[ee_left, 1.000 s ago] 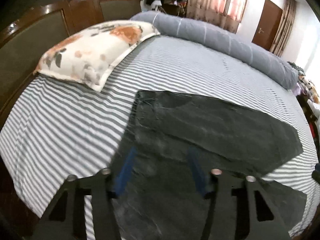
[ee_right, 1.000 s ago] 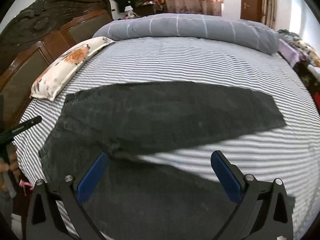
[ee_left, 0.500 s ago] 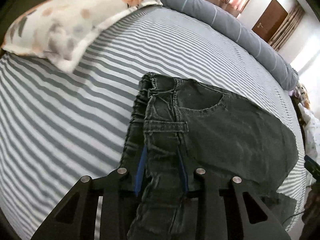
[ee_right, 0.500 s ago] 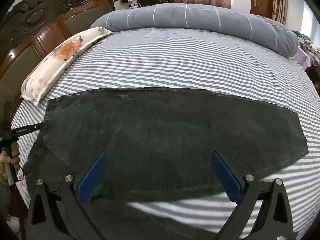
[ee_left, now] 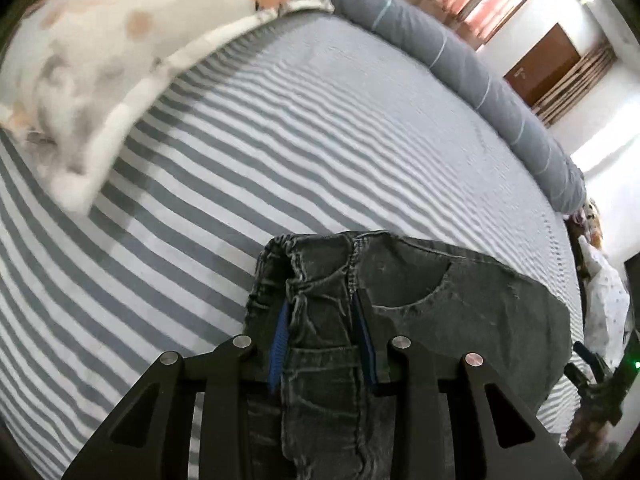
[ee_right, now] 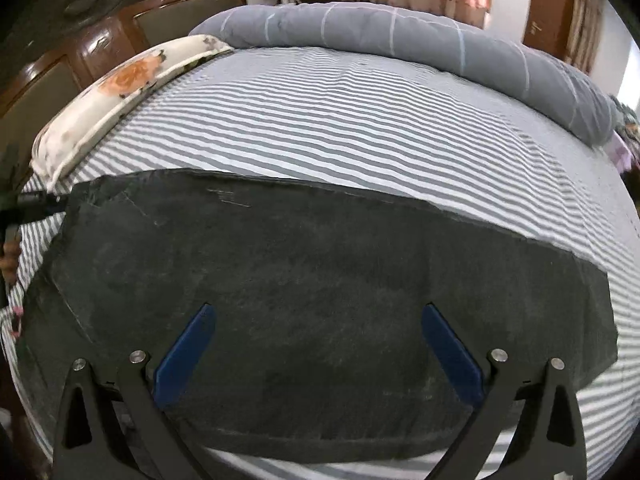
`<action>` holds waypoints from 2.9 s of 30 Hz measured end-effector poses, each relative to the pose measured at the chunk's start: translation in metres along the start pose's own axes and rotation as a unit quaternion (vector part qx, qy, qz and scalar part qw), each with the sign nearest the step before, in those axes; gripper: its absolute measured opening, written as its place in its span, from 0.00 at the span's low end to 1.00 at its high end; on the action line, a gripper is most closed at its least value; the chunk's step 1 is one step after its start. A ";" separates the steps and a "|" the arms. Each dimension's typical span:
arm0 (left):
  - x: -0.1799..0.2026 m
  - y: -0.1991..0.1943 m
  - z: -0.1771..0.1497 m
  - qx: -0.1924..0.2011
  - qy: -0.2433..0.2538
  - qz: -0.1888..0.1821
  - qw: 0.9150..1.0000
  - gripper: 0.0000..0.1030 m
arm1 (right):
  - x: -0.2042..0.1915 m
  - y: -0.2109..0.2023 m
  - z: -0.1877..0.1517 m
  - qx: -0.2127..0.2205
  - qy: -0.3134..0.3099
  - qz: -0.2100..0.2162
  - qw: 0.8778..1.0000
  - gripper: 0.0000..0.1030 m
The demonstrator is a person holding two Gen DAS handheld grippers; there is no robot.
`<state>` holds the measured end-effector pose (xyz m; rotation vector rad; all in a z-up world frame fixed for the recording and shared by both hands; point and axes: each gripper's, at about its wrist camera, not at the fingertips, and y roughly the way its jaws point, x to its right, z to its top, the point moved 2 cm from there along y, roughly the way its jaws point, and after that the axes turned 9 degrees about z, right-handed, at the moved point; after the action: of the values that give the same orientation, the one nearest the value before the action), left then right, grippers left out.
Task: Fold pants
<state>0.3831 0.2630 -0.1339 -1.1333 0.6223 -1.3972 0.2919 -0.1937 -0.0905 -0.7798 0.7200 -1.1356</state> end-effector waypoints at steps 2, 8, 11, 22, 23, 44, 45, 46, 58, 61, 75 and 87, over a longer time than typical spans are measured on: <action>0.001 0.003 0.004 0.005 0.003 0.000 1.000 0.31 | 0.002 0.001 0.002 0.001 -0.003 0.000 1.000 0.99; 0.002 0.010 0.020 0.002 -0.035 -0.019 0.999 0.34 | 0.004 0.010 0.002 -0.001 -0.009 0.005 1.000 0.99; 0.004 0.014 0.022 0.006 -0.047 -0.018 0.999 0.34 | 0.007 0.015 0.002 -0.008 -0.007 0.018 1.000 0.99; 0.014 -0.048 -0.007 0.144 -0.075 -0.050 0.985 0.05 | 0.010 0.025 0.028 -0.040 -0.095 0.034 0.994 0.99; 0.018 -0.057 -0.011 0.155 -0.070 -0.058 0.984 0.05 | 0.008 0.025 0.031 -0.041 -0.102 0.039 0.993 0.99; 0.030 -0.138 -0.052 0.248 -0.016 -0.169 0.954 0.05 | -0.056 0.094 0.112 -0.156 -0.284 0.168 0.931 0.86; 0.030 -0.138 -0.053 0.248 -0.016 -0.168 0.954 0.05 | -0.053 0.100 0.113 -0.165 -0.284 0.172 0.929 0.86; 0.030 -0.136 -0.052 0.247 -0.015 -0.167 0.954 0.05 | -0.045 0.109 0.114 -0.181 -0.276 0.175 0.927 0.85; 0.027 -0.125 -0.052 0.241 -0.014 -0.150 0.959 0.05 | 0.031 0.119 0.094 -0.188 -0.203 0.147 0.950 0.10; 0.025 -0.123 -0.051 0.239 -0.022 -0.136 0.961 0.05 | 0.023 0.095 0.087 -0.158 -0.210 0.123 0.957 0.07; 0.013 -0.157 -0.071 0.205 -0.007 -0.101 0.973 0.05 | -0.021 -0.077 0.004 -0.065 -0.145 0.073 0.985 0.05; -0.010 -0.172 -0.158 0.143 0.024 -0.052 0.988 0.06 | -0.054 -0.116 -0.137 -0.074 -0.074 0.100 0.989 0.05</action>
<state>0.1663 0.2655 -0.0465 -0.9139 0.3852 -1.5510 0.1069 -0.1913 -0.0622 -0.8867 0.7454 -0.8399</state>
